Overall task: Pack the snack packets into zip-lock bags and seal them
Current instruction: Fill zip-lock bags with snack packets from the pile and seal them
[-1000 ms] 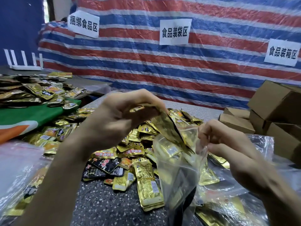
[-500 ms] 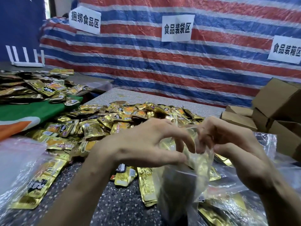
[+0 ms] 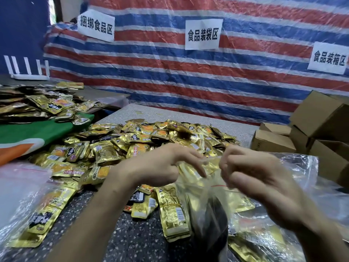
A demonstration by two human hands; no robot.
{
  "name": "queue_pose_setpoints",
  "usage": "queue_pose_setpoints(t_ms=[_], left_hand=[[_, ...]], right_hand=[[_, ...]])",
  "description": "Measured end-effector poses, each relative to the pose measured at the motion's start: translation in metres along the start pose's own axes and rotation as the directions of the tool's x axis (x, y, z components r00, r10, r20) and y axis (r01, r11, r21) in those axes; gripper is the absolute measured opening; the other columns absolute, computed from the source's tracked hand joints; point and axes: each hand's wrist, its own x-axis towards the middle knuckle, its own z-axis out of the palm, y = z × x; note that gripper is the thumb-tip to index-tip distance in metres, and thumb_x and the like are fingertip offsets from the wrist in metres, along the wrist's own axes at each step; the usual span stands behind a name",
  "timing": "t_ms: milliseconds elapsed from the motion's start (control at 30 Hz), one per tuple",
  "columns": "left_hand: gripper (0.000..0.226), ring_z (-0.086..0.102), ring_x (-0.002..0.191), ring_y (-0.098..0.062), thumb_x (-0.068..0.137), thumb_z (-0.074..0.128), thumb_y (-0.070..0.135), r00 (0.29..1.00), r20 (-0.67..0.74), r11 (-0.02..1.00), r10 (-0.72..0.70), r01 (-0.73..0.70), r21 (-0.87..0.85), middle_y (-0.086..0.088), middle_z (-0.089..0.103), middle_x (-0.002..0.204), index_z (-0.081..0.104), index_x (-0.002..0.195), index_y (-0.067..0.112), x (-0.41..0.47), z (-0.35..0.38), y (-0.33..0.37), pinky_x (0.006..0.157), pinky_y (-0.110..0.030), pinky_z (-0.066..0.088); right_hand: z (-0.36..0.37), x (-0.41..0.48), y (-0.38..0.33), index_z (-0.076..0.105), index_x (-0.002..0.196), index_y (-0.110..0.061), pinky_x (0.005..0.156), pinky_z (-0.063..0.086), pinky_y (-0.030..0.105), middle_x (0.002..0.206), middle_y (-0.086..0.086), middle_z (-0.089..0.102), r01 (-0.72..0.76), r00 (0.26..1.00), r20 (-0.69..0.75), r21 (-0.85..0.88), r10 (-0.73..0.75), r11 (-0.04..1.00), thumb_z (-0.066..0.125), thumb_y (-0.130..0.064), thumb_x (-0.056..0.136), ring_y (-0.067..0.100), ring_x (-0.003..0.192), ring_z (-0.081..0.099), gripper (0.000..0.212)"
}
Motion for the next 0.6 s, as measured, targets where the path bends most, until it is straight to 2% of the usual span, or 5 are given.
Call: queue_pose_setpoints(t_ms=[133,267,400,500,600], left_hand=[[0.053,0.062,0.087,-0.001,0.062,0.042,0.011,0.999,0.029,0.985,-0.032,0.036,-0.167,0.021,0.069,0.088,0.076,0.103,0.019,0.004,-0.003,-0.003,0.076,-0.019,0.048],[0.055,0.065,0.076,-0.022,0.062,0.038,0.015,0.999,0.028,0.944,0.041,-0.03,-0.329,-0.003,0.072,0.079,0.077,0.098,0.002,0.0,-0.008,-0.003,0.069,-0.028,0.051],[0.055,0.07,0.077,-0.033,0.062,0.036,0.01,0.998,0.036,0.911,0.05,-0.03,-0.412,-0.02,0.073,0.084,0.076,0.097,-0.006,-0.002,-0.01,-0.006,0.076,-0.037,0.058],[0.051,0.073,0.078,-0.028,0.06,0.043,0.01,0.997,0.055,0.912,0.052,-0.025,-0.409,-0.009,0.075,0.098,0.078,0.097,0.003,-0.002,-0.006,-0.004,0.084,-0.047,0.058],[0.057,0.072,0.086,-0.014,0.061,0.036,-0.005,0.995,0.045,0.915,0.094,-0.068,-0.398,0.002,0.071,0.119,0.077,0.099,0.004,-0.003,-0.006,-0.001,0.074,-0.034,0.059]], right_hand=[[-0.001,-0.002,-0.005,0.05,0.069,-0.018,0.057,0.033,0.023,0.071,-0.005,0.048,-0.082,0.991,0.079,-0.257,0.105,0.963,0.071,-0.073,0.068,0.01,0.064,0.044,0.058],[-0.006,-0.001,-0.013,0.071,0.09,-0.04,0.064,0.045,0.02,0.082,-0.012,0.057,-0.09,0.976,0.161,-0.317,0.147,0.944,0.066,-0.059,0.079,0.009,0.078,0.058,0.022],[-0.011,-0.006,-0.016,0.074,0.085,-0.04,0.069,0.048,0.017,0.091,-0.013,0.062,-0.111,0.958,0.23,-0.263,0.174,0.958,0.07,-0.057,0.083,0.008,0.087,0.062,0.018],[-0.011,-0.009,-0.017,0.071,0.09,-0.052,0.069,0.05,0.024,0.097,-0.016,0.056,-0.148,0.946,0.227,-0.339,0.233,0.929,0.064,-0.087,0.065,0.006,0.091,0.058,0.044],[-0.01,-0.008,-0.015,0.069,0.093,-0.051,0.074,0.049,0.026,0.105,-0.019,0.052,-0.124,0.935,0.259,-0.4,0.242,0.908,0.06,-0.083,0.066,0.003,0.099,0.053,0.042]])
